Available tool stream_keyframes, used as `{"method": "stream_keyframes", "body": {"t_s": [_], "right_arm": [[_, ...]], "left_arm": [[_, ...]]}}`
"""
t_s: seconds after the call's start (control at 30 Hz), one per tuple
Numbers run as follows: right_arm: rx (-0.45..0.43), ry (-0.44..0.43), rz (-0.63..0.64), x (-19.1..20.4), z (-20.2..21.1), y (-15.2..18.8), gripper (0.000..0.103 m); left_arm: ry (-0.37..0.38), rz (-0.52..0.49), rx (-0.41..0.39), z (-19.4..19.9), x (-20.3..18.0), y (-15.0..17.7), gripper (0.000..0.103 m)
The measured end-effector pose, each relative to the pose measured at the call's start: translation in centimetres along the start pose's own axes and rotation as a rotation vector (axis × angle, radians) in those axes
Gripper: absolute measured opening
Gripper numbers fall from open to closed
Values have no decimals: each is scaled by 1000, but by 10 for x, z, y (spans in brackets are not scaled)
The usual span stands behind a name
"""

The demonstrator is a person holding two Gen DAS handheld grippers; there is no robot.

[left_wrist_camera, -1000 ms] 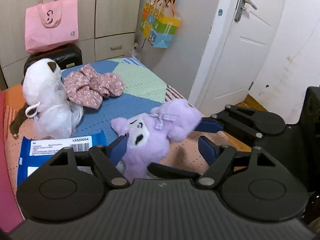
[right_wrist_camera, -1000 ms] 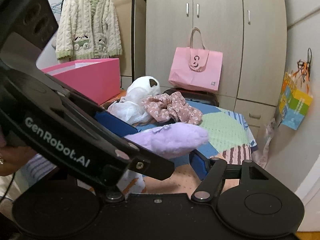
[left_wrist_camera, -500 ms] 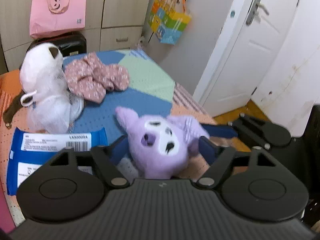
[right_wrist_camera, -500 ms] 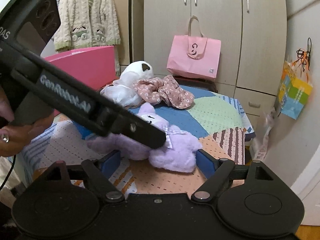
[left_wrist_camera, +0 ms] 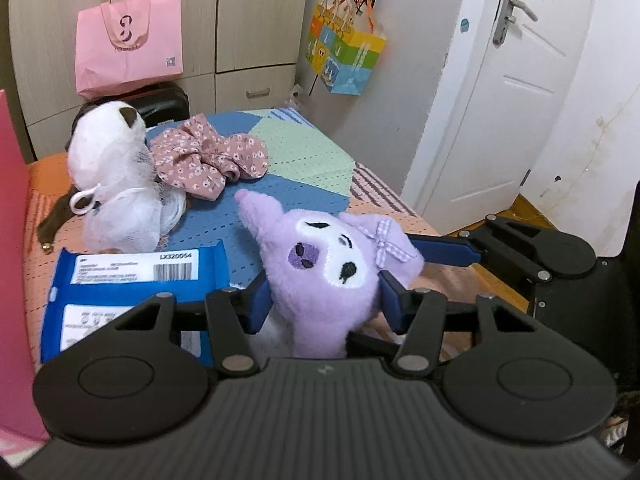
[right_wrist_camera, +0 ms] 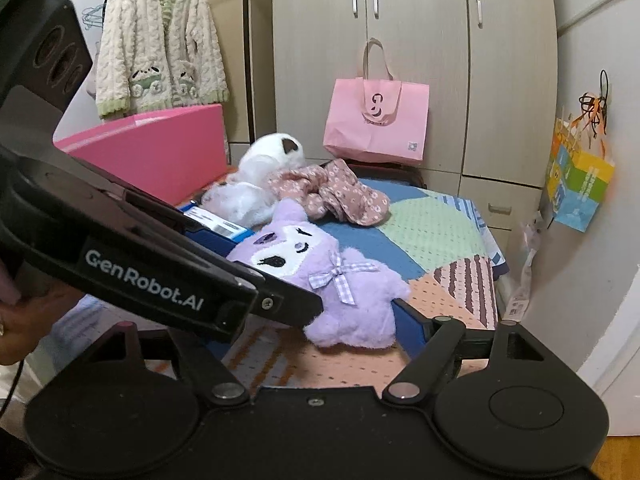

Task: Organize soft objects
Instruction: 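Carry the lilac plush with the left tool over the pink box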

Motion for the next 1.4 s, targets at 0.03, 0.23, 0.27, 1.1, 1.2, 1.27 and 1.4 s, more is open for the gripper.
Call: {"method": "stream_keyframes", "body": {"t_s": [0.03,0.23,0.27,1.1,1.2,1.27,1.4], "right_arm": [[-1,0,4,2,4,0,82],[27,5,21,26,26,-3,83],[33,5,26,31,30,-3,83],[88,-136,371,178,106,-28,82],[63,-154,404,191,104,-42,82],[43,-166,421,198,100,-54,83],[25,-190,444,208,90,-81,83]], "left_arm": [[-1,-1,0,5,-1,2,54],[0,5,2,34,-4,17,54],[1,3,1,39,-5,22,54],[-58,118,42,191,35,101,55],[-84,128,27,205,49,96,54],[-97,127,19,212,59,90,55],[-113,140,5,223,85,79,55]]}}
Point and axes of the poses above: each gripper's, at about its wrist camera, not at the fingertips, and z roughly against the way its jaws point, x to its left, y to its underside, the point moved 1 cm from there along -z, roughly the way its jaws point, and after that the axes turned 10 degrees about x, right-handed, at the moved point
